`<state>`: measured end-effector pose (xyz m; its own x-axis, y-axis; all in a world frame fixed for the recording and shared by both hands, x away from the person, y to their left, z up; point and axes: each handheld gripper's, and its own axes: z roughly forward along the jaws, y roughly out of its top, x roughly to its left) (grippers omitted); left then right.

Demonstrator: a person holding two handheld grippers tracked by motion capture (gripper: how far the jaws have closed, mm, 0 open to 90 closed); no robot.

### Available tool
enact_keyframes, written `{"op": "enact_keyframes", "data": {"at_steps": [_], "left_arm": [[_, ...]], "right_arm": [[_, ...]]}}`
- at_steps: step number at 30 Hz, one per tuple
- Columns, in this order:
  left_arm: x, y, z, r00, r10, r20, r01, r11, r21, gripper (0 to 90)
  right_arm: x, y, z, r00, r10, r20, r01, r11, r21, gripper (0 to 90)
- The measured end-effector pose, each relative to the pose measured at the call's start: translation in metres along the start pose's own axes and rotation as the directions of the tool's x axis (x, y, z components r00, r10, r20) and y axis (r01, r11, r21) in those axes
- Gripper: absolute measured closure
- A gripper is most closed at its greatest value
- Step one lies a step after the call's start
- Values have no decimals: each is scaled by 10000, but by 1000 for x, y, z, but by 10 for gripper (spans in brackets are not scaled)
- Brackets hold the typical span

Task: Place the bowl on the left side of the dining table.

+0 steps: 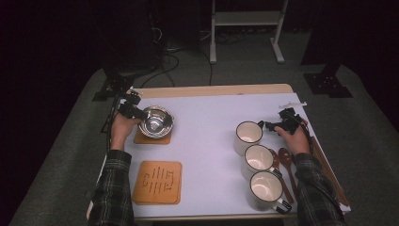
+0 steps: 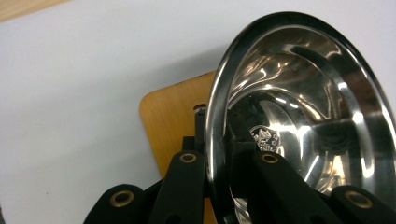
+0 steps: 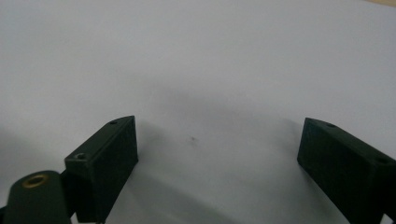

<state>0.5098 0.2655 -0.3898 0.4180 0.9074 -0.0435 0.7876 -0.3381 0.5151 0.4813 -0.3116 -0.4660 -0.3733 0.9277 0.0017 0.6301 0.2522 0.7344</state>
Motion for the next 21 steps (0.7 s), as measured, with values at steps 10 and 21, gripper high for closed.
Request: {"op": "enact_keyframes", "data": {"at_steps": [10, 21], "left_arm": [[3, -4, 8, 9998, -48, -199, 56, 9993, 382, 824], [4, -7, 13, 9998, -86, -173, 95, 9987, 505, 785]], "right_arm": [[0, 0, 0, 10000, -4, 7, 4, 10000, 1, 107], [0, 0, 0, 10000, -1, 2, 1, 10000, 3, 107]]}}
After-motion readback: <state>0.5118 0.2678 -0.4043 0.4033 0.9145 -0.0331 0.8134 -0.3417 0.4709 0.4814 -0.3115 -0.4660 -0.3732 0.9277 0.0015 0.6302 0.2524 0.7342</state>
